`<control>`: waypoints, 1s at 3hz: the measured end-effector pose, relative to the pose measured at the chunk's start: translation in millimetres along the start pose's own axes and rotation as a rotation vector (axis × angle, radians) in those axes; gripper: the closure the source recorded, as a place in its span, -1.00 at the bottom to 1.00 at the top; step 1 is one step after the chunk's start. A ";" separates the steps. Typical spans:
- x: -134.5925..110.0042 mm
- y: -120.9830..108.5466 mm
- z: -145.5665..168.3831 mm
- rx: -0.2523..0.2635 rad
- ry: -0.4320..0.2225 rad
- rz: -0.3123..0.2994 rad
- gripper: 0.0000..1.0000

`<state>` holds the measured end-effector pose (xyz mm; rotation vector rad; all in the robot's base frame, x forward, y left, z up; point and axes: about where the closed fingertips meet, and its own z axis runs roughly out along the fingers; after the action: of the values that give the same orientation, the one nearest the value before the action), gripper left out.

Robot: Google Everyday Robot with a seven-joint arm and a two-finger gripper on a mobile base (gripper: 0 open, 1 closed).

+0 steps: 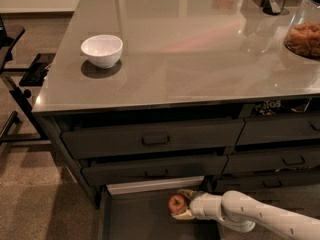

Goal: Place apple into bottom drawer

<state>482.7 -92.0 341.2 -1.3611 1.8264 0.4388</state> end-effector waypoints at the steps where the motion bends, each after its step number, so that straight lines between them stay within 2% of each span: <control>1: 11.0 6.4 12.3 -0.002 0.023 0.007 1.00; 3: 60.9 15.5 56.3 0.036 0.089 0.068 1.00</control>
Offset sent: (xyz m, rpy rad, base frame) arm 0.0022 0.0040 -0.0941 -0.0743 0.0689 -0.0916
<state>484.3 -86.9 257.0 -1.3161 1.9482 0.3839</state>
